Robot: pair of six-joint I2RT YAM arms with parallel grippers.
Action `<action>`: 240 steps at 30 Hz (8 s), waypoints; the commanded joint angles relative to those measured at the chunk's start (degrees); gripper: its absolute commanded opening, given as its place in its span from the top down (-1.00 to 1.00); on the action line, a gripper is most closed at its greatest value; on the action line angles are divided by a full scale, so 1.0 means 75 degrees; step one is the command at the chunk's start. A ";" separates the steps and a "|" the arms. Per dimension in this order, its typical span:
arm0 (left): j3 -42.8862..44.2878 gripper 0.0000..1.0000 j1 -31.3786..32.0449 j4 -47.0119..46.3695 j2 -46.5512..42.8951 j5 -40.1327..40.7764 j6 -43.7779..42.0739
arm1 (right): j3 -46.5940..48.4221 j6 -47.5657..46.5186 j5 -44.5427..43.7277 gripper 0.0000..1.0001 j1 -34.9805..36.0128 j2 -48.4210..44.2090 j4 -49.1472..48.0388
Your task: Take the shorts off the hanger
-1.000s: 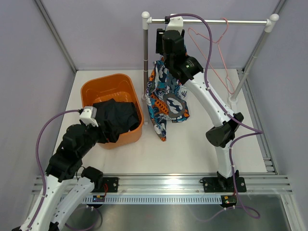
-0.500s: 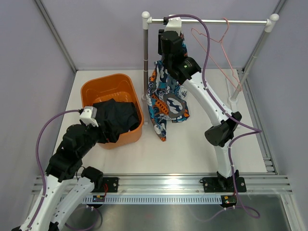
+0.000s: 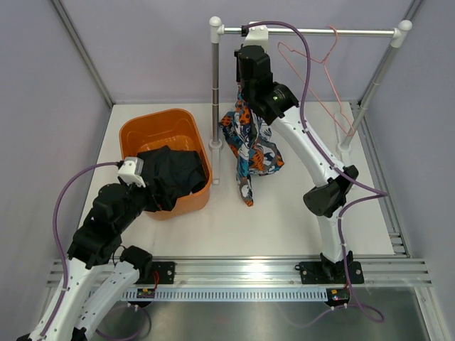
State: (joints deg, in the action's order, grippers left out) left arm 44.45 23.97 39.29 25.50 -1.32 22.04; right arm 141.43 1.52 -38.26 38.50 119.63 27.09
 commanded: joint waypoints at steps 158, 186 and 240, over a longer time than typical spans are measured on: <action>0.9655 1.00 0.6006 -0.2582 0.6278 0.7173 -0.5822 | -0.4360 0.0911 0.1269 1.00 -0.0024 -0.6213 0.2505; 1.1617 1.00 0.1412 -0.7441 0.7662 0.4631 -0.6538 | -0.4455 0.0841 0.2207 1.00 -0.0024 -0.6494 0.2845; 0.3895 1.00 -0.0945 -0.2066 0.2296 0.5087 -0.0350 | -0.5837 0.1496 0.3203 1.00 -0.0024 -0.7185 0.2540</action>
State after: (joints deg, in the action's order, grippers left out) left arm 75.11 16.97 15.99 42.74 40.42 14.37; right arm 97.93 11.27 -15.68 38.41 66.70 48.25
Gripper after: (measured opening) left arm 0.019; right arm 0.050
